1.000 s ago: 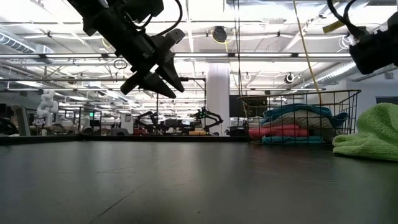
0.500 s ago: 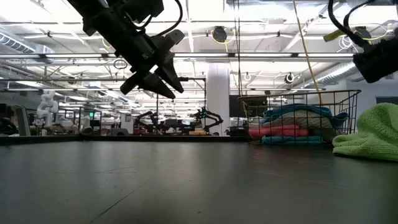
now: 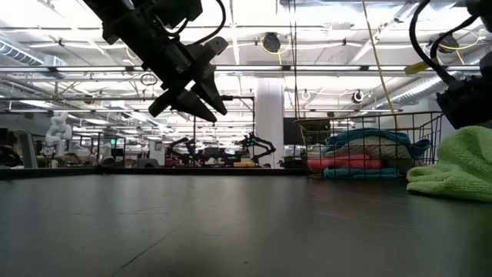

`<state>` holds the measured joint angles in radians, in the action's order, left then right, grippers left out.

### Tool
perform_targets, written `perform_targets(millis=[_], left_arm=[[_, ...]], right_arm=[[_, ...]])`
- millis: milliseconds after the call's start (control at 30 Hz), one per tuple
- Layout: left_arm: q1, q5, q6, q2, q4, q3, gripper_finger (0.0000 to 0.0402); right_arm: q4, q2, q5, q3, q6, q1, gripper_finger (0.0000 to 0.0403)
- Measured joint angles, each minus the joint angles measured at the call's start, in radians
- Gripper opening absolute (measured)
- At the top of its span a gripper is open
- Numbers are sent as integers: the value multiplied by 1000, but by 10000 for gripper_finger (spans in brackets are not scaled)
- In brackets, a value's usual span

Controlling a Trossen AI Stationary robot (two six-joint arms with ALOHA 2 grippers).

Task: Fold microfiber towels
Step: Fold the green towel

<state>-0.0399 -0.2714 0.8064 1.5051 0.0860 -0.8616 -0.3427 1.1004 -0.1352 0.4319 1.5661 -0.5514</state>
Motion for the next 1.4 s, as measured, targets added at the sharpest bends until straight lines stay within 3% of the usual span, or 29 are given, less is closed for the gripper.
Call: perform_targets(millis=[267, 433, 600, 700, 833, 933, 1033, 1133, 1400], left_arm=[[0, 0, 0, 0, 0, 0, 127], [0, 1, -10, 0, 0, 0, 127], [0, 11, -11, 0, -1, 0, 127], [0, 26, -12, 0, -4, 0, 127], [0, 52, -18, 0, -8, 0, 127], [0, 58, -22, 0, -8, 0, 127], [0, 58, -22, 0, -8, 0, 127], [0, 58, -21, 0, -8, 0, 127], [0, 100, -19, 0, -9, 0, 127]], right_arm=[[185, 0, 5, -1, 26, 0, 11], [305, 0, 137, -1, -27, 7, 5], [557, 0, 255, -1, -225, 75, 3], [756, 0, 272, -1, -388, 144, 2], [1114, 0, 255, -1, -643, 232, 2], [1413, -1, 156, -1, -825, 276, 1], [1584, -3, 132, 0, -921, 296, 1], [1571, -5, 135, 0, -918, 311, 1], [1268, -4, 210, -1, -765, 341, 1]])
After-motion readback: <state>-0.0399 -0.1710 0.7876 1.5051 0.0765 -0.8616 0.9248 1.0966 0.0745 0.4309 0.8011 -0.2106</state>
